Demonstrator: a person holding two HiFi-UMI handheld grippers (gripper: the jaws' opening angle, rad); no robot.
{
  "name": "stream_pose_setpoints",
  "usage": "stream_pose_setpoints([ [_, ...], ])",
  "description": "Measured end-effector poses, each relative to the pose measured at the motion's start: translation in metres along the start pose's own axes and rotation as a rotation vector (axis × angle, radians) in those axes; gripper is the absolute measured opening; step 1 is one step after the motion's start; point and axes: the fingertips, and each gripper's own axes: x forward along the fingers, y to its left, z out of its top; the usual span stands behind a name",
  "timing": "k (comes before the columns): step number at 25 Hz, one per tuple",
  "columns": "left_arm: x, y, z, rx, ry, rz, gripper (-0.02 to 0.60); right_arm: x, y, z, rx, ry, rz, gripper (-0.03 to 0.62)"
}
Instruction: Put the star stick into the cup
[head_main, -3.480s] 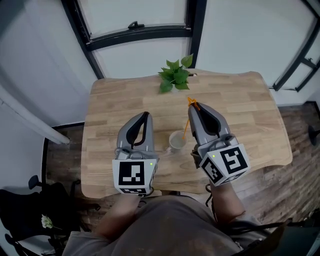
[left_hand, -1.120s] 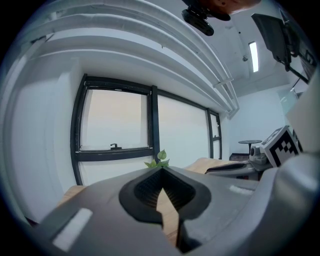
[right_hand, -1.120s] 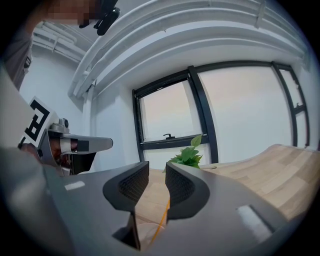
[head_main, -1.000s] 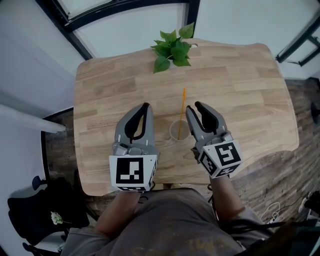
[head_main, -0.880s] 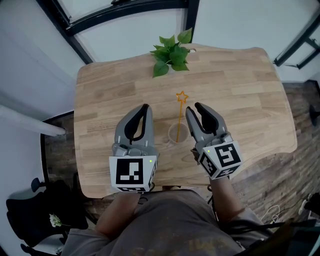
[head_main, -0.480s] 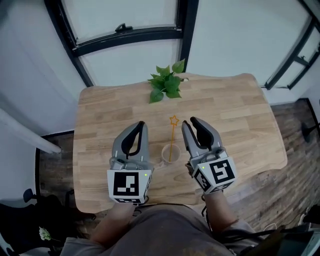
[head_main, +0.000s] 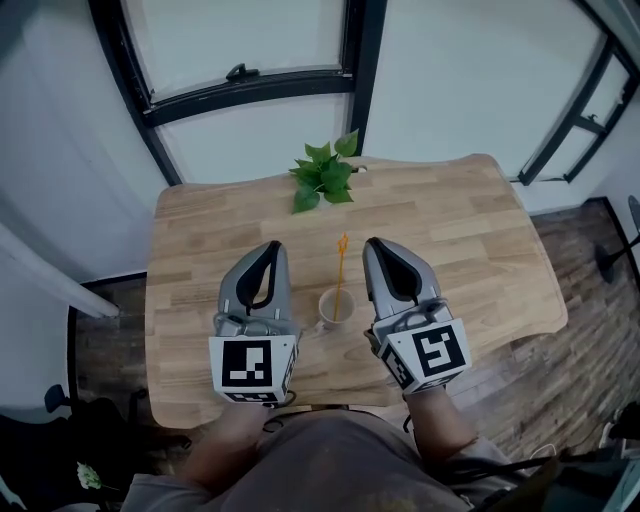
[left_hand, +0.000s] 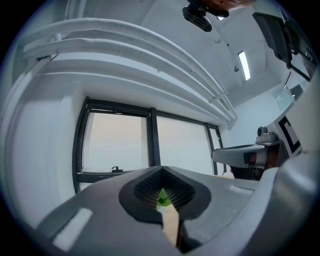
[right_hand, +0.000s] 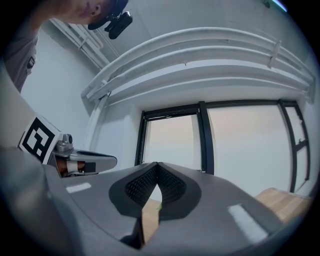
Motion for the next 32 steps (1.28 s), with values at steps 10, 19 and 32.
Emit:
stream_pose_setpoints([
  [10,-0.011,-0.005,-0.003,0.0,0.003,-0.013,0.0,-0.015,0.005,0.006,-0.005,-0.005,-0.014,0.023],
  [19,-0.016,-0.003,-0.004,-0.005,0.0,-0.014,0.0,-0.018,0.007,0.006,-0.019,-0.003,-0.033,0.021],
  [32,-0.015,-0.007,0.004,-0.004,-0.024,-0.012,0.0,-0.021,0.005,0.014,-0.027,-0.025,-0.022,0.021],
])
